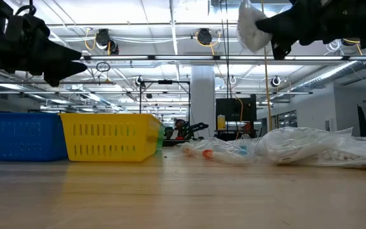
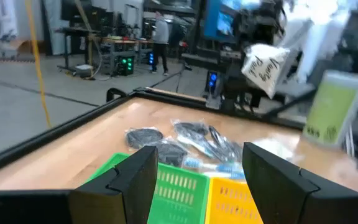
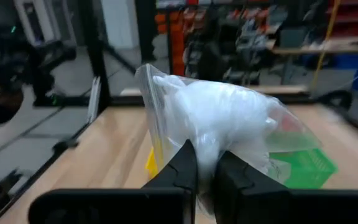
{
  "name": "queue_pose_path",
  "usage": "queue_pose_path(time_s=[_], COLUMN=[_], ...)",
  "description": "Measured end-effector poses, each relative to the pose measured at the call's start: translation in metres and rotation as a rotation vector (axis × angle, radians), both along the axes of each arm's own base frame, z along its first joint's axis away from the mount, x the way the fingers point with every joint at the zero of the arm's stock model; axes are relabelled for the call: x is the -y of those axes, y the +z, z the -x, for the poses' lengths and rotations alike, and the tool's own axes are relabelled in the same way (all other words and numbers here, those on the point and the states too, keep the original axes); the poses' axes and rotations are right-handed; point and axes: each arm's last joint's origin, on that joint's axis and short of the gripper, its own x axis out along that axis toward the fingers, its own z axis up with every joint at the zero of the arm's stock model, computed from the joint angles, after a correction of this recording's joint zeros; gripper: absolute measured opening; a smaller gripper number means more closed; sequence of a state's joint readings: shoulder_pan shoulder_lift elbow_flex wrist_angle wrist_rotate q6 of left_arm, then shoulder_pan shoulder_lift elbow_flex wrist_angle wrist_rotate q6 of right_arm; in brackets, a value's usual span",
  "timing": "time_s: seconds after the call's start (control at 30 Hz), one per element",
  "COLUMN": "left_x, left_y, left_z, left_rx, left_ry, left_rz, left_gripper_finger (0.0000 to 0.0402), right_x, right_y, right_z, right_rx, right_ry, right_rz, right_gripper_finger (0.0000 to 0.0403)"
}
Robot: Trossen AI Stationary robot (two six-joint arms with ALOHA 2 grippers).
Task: Pick & Place Travel size toiletries
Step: Put the white cotton pack into the red bin
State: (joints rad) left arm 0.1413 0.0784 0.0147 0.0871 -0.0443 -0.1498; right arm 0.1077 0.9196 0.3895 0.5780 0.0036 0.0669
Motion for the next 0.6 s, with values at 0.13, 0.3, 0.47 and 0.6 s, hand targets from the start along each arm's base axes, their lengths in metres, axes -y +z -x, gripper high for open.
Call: queue_pose_path(time_s=[0.13, 0.3, 0.47, 0.6], left_x=[0.0, -0.002, -0.003, -0.007], left_y=[0.0, 0.009, 0.016, 0.013], left_z=[0.0, 0.001, -0.003, -0.013], left_rx=[0.0, 0.098, 0.157, 0.128], left_ry=[0.009, 0.076, 0.1, 0.174], left_rz=[0.015, -0.005, 0.007, 0.033], left_gripper_finger=[0.0232, 0.0232, 0.0232, 0.0232], right_x=[0.008, 0.022, 0.037, 0.047], right_y=[0.0, -0.004, -0.009, -0.006], right_z=[-0.002, -0.006, -0.022, -0.05], right_rx=[0.016, 0.004, 0.041, 0.027], right_ry=[-0.044, -0.177, -0.232, -0.21], right_rz=[-0.003, -0.014, -0.018, -0.012], right_gripper_finger=[0.0016, 0.0017, 0.0017, 0.0017])
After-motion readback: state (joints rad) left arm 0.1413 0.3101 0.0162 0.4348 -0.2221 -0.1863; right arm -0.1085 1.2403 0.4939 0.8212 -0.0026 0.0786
